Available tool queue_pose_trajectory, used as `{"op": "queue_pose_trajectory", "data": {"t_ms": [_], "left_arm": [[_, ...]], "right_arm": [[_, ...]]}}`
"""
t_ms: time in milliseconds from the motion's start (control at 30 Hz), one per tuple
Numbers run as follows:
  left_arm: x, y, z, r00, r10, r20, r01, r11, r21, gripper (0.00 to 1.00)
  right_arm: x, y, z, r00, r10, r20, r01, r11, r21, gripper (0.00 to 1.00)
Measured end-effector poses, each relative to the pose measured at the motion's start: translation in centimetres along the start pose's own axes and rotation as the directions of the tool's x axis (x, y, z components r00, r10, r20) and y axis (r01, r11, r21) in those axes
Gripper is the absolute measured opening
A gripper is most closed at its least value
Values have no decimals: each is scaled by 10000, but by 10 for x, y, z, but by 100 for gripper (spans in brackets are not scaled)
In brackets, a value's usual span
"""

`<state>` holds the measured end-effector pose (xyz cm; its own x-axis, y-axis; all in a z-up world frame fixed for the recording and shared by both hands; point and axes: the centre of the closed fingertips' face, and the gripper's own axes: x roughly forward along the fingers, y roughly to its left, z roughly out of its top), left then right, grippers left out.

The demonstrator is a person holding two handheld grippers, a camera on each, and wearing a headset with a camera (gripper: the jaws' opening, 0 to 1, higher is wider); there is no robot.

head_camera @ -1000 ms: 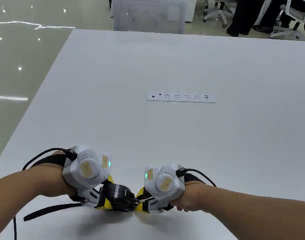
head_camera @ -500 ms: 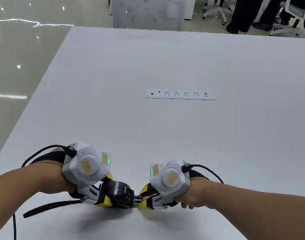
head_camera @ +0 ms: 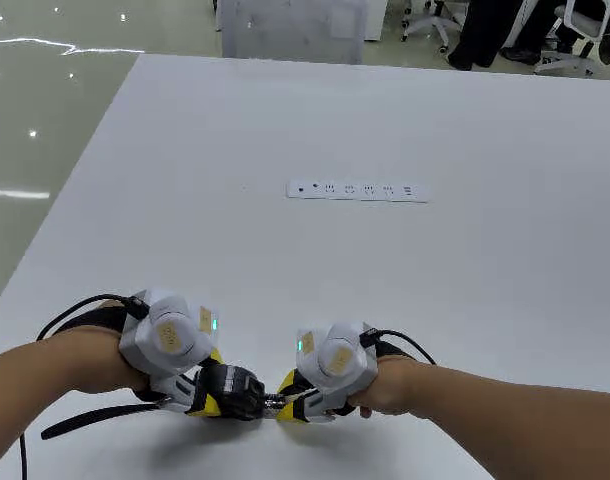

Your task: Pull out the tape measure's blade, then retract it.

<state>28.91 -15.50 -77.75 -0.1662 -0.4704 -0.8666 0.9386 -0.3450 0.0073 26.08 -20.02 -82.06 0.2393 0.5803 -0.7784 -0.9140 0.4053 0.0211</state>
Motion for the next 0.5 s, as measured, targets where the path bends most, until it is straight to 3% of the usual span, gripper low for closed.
{"op": "queue_pose_trajectory", "data": {"t_ms": [367,467,500], "left_arm": [[0,0,0,10000,33,-46,-33,10000,-33,29],[0,0,0,10000,48,-40,-48,10000,-38,29],[0,0,0,10000,59,-38,-59,10000,-33,29]], "right_arm": [[4,-1,6,9997,0,262,-18,9976,699,15],[5,-1,9,9997,3,264,-6,9999,100,14],[4,-1,8,9995,9,301,-16,9997,247,14]]}}
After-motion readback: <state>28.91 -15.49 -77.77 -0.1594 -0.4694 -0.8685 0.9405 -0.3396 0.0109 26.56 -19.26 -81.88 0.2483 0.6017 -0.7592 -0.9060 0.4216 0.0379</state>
